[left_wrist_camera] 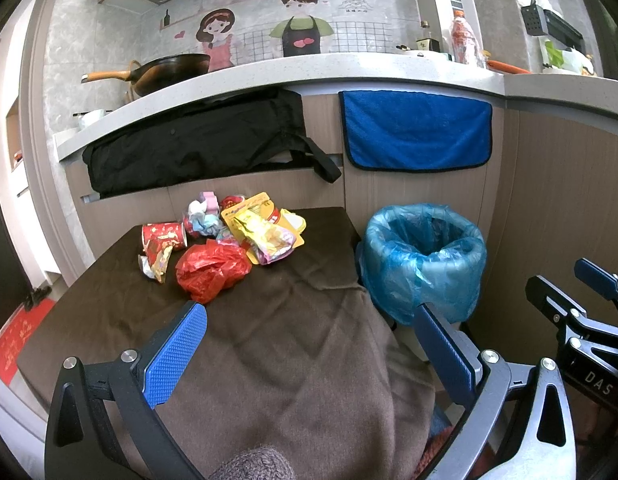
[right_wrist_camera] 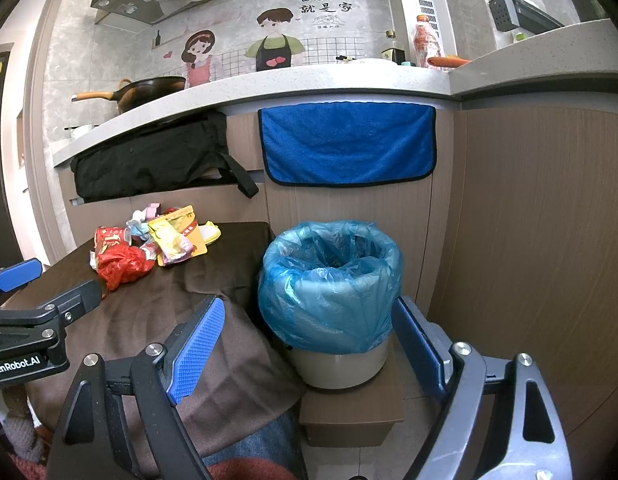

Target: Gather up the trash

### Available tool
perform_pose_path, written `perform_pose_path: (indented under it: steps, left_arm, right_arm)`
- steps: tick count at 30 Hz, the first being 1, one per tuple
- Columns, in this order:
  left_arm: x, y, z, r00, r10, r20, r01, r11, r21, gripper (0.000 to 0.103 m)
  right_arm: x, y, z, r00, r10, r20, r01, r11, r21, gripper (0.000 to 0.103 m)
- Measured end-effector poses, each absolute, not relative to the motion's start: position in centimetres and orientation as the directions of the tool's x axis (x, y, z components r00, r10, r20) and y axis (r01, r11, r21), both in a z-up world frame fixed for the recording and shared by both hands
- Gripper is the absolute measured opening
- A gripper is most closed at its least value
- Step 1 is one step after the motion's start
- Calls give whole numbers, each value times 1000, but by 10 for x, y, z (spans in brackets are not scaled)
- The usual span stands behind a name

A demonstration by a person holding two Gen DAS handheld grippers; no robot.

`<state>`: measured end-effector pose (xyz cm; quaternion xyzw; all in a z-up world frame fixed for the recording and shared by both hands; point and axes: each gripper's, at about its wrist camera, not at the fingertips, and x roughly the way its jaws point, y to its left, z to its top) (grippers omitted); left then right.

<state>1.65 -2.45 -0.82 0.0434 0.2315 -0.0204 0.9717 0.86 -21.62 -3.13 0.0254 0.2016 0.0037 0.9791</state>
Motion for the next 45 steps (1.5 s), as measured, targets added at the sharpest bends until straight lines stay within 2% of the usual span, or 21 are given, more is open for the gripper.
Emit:
perform_pose_path:
  steps: [25,34,45]
  left_arm:
    - [16,-21,-15,889,-32,-457,70,995,66,102]
    - [46,-20,-8,883,-94,-461,125,991,37,102]
    - [111,4,-9,863,-131,-489,131,991,-34,102]
  right_arm:
    - [10,-218,-33,917,18,-398,2,999,49,83]
    - [30,-222,-31,909,14,-417,-1,999,32,83]
    - [97,-221,-31,888,15,-459,-3,1000,27,83]
